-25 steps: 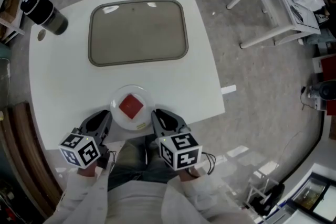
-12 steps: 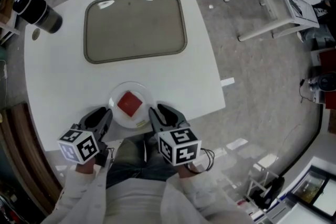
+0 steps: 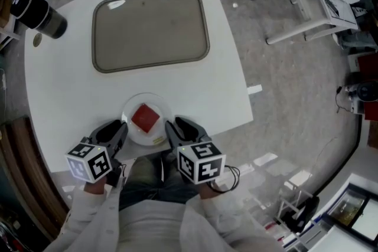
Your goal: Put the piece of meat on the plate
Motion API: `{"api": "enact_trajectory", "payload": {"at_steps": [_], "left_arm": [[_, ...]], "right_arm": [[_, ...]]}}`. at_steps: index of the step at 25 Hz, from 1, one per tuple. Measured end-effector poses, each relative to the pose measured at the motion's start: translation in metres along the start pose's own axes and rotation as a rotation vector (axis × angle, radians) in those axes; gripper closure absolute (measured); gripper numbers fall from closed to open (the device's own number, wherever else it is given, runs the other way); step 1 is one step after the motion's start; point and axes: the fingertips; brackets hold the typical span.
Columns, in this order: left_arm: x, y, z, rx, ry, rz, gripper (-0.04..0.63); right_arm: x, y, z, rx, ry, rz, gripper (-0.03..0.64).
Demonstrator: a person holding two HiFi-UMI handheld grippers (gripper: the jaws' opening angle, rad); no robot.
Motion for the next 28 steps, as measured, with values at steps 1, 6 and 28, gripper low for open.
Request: {"api": "enact_trajectory", "payload": {"at_steps": [1,6,28], "left_arm": [[0.0009,-0.0002,-0.0004,-0.002,-0.004,0.0,0.511],[0.0041,-0.0032,0.0021,-0.026,-0.029,0.002,0.512],[-0.0026,-0.0075,0.0047,-0.118,0.046,0.051,0.529]], "right_arm": [[-0.0001,-0.0011,0.0008,-0.007,-0.001,0.0,0.515],[0.0017,-0.006,0.0041,-0.04,0.004,0.031,0.515],[0.0027,-0.0063,0.0055,-0.026,-0.056,0.074,0.535]]}}
Point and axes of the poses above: the fingertips, and each gripper's own axes: y backward along the fingers, x to its right, z out of its underside, and after that the axes turned 4 degrees about -z, right-handed
